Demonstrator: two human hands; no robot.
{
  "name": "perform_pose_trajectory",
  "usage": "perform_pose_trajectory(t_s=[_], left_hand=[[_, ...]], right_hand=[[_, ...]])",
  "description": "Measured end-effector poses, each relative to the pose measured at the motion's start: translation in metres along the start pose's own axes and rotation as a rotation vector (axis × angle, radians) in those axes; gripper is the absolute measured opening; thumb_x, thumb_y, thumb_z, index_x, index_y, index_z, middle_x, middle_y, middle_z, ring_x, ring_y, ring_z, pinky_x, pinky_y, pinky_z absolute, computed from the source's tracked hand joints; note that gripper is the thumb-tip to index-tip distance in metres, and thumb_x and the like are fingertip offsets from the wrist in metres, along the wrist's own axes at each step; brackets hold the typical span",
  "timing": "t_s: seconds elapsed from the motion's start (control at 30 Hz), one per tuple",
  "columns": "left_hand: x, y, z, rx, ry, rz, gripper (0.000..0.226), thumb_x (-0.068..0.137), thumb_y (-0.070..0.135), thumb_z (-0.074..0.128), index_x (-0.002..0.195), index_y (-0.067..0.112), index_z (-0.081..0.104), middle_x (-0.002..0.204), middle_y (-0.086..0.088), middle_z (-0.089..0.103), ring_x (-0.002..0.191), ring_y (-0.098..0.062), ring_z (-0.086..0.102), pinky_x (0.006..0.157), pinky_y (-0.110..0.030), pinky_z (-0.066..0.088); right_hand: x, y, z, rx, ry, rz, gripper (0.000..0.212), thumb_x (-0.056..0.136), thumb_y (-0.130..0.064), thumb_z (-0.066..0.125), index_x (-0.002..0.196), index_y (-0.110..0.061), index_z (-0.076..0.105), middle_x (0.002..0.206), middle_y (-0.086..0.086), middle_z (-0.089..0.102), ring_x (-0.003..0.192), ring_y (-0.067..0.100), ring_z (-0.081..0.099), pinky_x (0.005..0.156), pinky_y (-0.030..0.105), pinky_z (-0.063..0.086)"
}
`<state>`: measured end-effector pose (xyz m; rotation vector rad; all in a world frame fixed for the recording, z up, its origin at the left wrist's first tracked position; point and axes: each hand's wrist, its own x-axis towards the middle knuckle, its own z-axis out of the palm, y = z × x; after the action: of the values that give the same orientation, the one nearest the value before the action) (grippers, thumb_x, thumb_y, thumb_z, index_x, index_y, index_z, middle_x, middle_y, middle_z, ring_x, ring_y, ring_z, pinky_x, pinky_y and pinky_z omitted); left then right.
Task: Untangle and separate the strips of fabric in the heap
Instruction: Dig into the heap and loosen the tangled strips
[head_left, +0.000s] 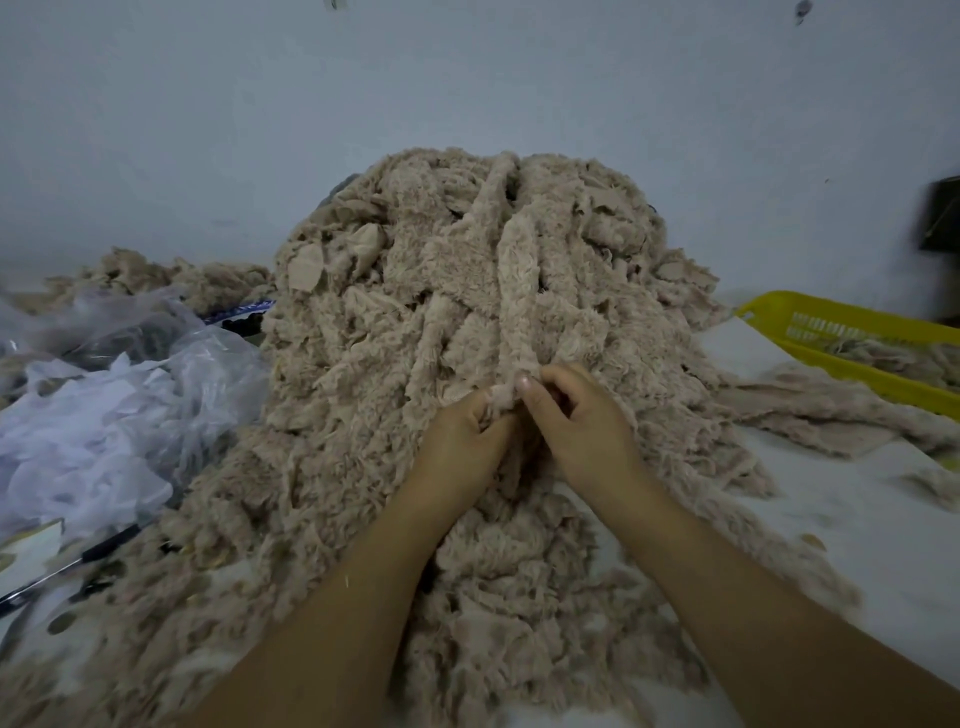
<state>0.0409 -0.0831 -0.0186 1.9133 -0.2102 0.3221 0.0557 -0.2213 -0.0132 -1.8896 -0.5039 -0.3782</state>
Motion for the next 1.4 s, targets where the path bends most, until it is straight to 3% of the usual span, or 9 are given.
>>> perform_pose_trajectory(t_s=[0.2,0.37,0.53,0.67,0.87,0.97,1.07,1.23,1.4], left_hand=[[0.004,-0.005,-0.005,-0.066,0.061,-0.078,0.03,0.097,0.013,0.053,0.09,0.036,0.07,0.072,0.006,0.074,0.063,-0.009,0.068,0.053,-0.021,0.054],[0.01,-0.011,-0.014,-0.155,0.404,-0.184,0.029,0.091,0.009,0.062,0.088,0.038,0.065,0.08,0.009,0.071,0.056,-0.005,0.064,0.046,-0.024,0.05],[0.014,-0.007,-0.025,-0.265,0.599,-0.131,0.021,0.097,0.019,0.058,0.11,0.035,0.056,0.101,0.016,0.062,0.084,0.003,0.06,0.06,-0.013,0.047],[0.007,-0.003,-0.019,-0.09,0.371,0.061,0.04,0.09,0.011,0.065,0.114,0.041,0.054,0.114,0.02,0.057,0.095,0.019,0.055,0.071,-0.002,0.045],[-0.005,0.003,0.0,0.261,-0.337,0.194,0.045,0.081,0.068,0.054,0.121,0.049,0.061,0.135,0.036,0.043,0.129,0.019,0.033,0.096,0.001,0.028],[-0.007,0.004,0.0,-0.059,-0.057,0.055,0.052,0.083,0.077,0.048,0.065,0.036,0.073,0.096,0.028,0.071,0.085,0.011,0.065,0.068,-0.007,0.047],[-0.004,0.004,-0.003,-0.056,0.119,-0.037,0.049,0.084,0.071,0.046,0.073,0.029,0.069,0.068,0.002,0.072,0.053,-0.009,0.063,0.052,-0.02,0.048],[-0.005,0.01,-0.003,-0.151,-0.046,-0.131,0.052,0.076,0.072,0.055,0.104,0.03,0.068,0.075,0.021,0.07,0.063,0.004,0.065,0.051,-0.008,0.046],[-0.002,0.004,-0.002,-0.142,-0.01,-0.115,0.043,0.089,0.041,0.07,0.075,0.003,0.058,0.063,0.002,0.047,0.057,-0.01,0.046,0.054,-0.023,0.037]], right_hand=[[-0.002,-0.001,0.002,0.124,0.008,0.016,0.027,0.103,-0.039,0.045,0.084,-0.02,0.048,0.063,-0.013,0.043,0.053,0.003,0.038,0.051,0.016,0.034],[-0.001,-0.003,-0.005,0.356,0.057,0.113,0.036,0.104,-0.038,0.042,0.069,-0.036,0.05,0.059,-0.011,0.051,0.045,0.003,0.036,0.044,0.019,0.034],[0.003,0.0,-0.009,0.542,0.178,0.194,0.021,0.105,-0.023,0.044,0.084,-0.021,0.049,0.07,-0.004,0.062,0.051,0.009,0.057,0.049,0.021,0.048],[0.01,0.011,-0.013,0.589,0.301,0.32,0.018,0.103,-0.014,0.044,0.094,-0.024,0.055,0.106,0.002,0.064,0.075,0.008,0.068,0.074,0.033,0.059],[0.016,0.019,-0.023,0.947,0.373,0.51,0.027,0.097,-0.005,0.046,0.079,-0.023,0.058,0.072,0.001,0.068,0.066,0.014,0.064,0.062,0.034,0.053],[0.016,0.022,-0.025,1.078,0.315,0.535,0.026,0.094,-0.002,0.044,0.079,-0.021,0.056,0.067,0.001,0.066,0.059,0.014,0.063,0.063,0.033,0.05],[0.016,0.021,-0.022,1.098,0.232,0.494,0.029,0.093,-0.001,0.041,0.075,-0.018,0.056,0.063,0.0,0.063,0.054,0.012,0.06,0.056,0.027,0.05],[0.008,0.015,-0.009,0.959,0.037,0.384,0.038,0.093,0.001,0.042,0.07,-0.021,0.063,0.073,0.003,0.068,0.069,0.014,0.066,0.064,0.029,0.056],[0.008,0.015,-0.004,0.761,0.038,0.356,0.014,0.087,-0.034,0.061,0.076,-0.029,0.069,0.088,-0.002,0.074,0.093,0.018,0.069,0.079,0.035,0.056]])
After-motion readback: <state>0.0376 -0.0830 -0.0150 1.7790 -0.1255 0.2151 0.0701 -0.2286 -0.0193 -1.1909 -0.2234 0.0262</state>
